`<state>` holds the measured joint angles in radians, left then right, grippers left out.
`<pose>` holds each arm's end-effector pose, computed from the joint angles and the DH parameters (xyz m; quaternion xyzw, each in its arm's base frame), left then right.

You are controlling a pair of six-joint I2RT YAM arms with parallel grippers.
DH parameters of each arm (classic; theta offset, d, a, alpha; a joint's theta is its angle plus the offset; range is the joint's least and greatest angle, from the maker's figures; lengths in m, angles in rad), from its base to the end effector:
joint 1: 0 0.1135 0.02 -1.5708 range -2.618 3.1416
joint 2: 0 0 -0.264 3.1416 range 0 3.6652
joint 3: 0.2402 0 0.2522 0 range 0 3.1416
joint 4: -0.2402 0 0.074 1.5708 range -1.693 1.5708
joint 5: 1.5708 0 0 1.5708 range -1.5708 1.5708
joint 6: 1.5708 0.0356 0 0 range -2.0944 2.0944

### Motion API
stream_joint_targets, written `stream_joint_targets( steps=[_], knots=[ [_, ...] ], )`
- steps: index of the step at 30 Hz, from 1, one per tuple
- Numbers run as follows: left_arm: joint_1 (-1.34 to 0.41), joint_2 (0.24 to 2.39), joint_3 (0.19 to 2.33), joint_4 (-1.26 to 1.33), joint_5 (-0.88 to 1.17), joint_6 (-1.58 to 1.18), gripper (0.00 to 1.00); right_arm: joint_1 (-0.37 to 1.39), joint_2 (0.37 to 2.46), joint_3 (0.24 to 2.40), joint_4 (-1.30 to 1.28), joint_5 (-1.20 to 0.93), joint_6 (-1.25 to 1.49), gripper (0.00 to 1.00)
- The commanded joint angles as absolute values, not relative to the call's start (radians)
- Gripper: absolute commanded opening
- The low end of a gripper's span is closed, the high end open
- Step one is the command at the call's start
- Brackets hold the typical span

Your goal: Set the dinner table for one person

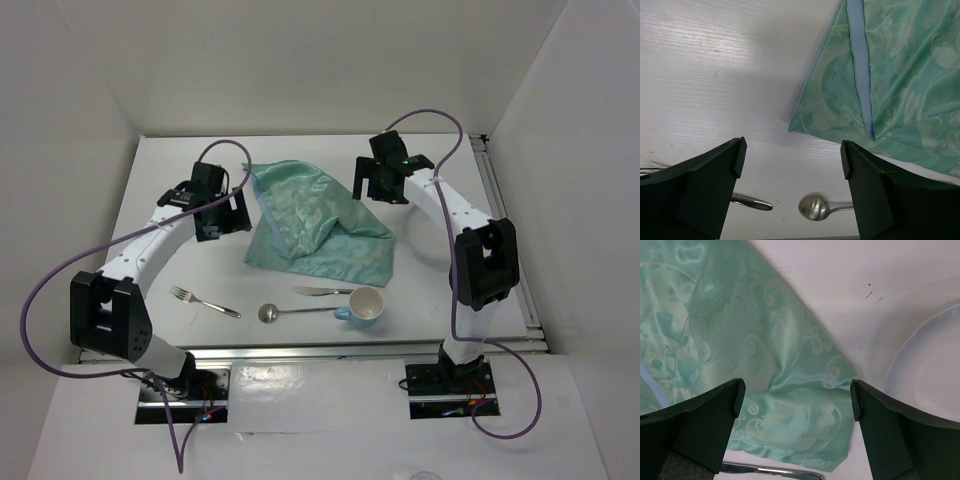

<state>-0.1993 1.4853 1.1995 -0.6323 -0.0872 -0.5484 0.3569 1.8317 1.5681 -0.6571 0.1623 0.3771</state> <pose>0.3102 -0.0595 0.2781 -0.1781 0.9295 -0.0785 0.3132 0.3827 0.1366 0.2758 0.0354 0.9442 0.0425 0.3247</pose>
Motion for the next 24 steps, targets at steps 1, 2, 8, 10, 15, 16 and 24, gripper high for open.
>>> stream_joint_targets(
  steps=[1, 2, 8, 10, 15, 16, 24],
  knots=[
    [-0.195, 1.503, 1.215, -0.653, -0.094, -0.571, 0.96, 0.377, 1.847, 1.62, -0.683, 0.178, 0.385, 1.0],
    [-0.195, 1.503, 1.204, -0.653, -0.103, -0.571, 0.96, 0.388, 1.847, 1.62, -0.683, 0.178, 0.385, 1.0],
    [-0.184, 1.523, 1.129, -0.653, -0.029, -0.64, 0.98, 0.437, 1.799, 1.591, -0.617, 0.098, 0.353, 1.0],
    [-0.184, 1.523, 1.102, -0.631, -0.02, -0.667, 0.98, 0.477, 1.789, 1.572, -0.578, 0.074, 0.33, 1.0],
    [-0.184, 1.523, 1.042, -0.609, 0.014, -0.693, 0.98, 0.595, 1.737, 1.473, -0.47, -0.011, 0.218, 0.99],
    [-0.184, 1.537, 1.042, -0.598, 0.014, -0.704, 0.98, 0.621, 1.736, 1.448, -0.403, -0.032, 0.189, 0.99],
    [-0.184, 1.62, 1.009, -0.511, 0.112, -0.742, 0.98, 0.788, 1.807, 1.39, -0.314, 0.034, 0.041, 0.94]
  ],
)
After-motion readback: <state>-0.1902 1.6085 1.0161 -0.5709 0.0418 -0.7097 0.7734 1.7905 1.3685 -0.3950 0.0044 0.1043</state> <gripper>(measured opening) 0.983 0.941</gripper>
